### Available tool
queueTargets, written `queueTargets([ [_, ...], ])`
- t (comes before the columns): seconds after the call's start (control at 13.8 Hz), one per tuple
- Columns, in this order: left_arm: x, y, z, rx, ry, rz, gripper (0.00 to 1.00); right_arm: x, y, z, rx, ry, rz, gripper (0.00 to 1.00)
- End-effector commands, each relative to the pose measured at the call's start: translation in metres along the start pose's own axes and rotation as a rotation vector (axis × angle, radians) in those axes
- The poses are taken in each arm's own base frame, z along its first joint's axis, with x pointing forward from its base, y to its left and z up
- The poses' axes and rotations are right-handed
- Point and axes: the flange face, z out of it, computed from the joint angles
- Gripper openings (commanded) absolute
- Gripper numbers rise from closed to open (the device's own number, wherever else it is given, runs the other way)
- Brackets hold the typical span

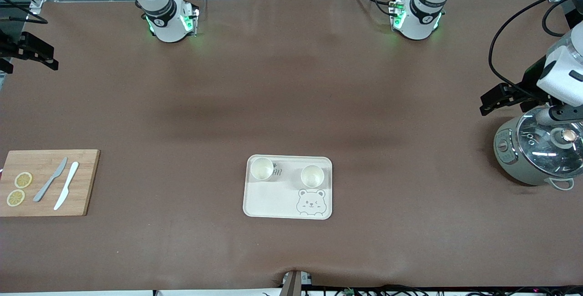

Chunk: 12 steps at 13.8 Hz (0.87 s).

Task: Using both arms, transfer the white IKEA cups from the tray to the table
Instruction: 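Raise the left arm and start moving it toward the tray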

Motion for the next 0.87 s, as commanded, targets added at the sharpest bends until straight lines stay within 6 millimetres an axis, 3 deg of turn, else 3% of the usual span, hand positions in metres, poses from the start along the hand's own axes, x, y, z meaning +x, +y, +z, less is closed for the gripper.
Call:
queueTargets([
  [0.0, -0.003, -0.005, -0.013, 0.005, 0.018, -0.003, 1.00, -0.008, 0.002, -0.003, 0.001, 0.010, -0.009, 1.00],
  [0.29, 0.000, -0.009, -0.011, 0.005, 0.016, -0.014, 1.00, -0.008, 0.003, -0.003, 0.007, 0.011, -0.007, 1.00],
  [0.44, 0.002, -0.007, 0.000, 0.016, -0.003, -0.006, 1.00, -0.008, 0.002, -0.003, 0.007, 0.009, -0.009, 1.00],
  [0.65, 0.023, 0.006, 0.062, 0.016, -0.094, -0.023, 1.00, -0.008, 0.002, -0.003, 0.007, 0.009, -0.009, 1.00],
  [0.8, 0.035, 0.036, 0.100, 0.010, -0.101, -0.078, 1.00, -0.008, 0.003, -0.003, 0.007, 0.009, -0.007, 1.00],
])
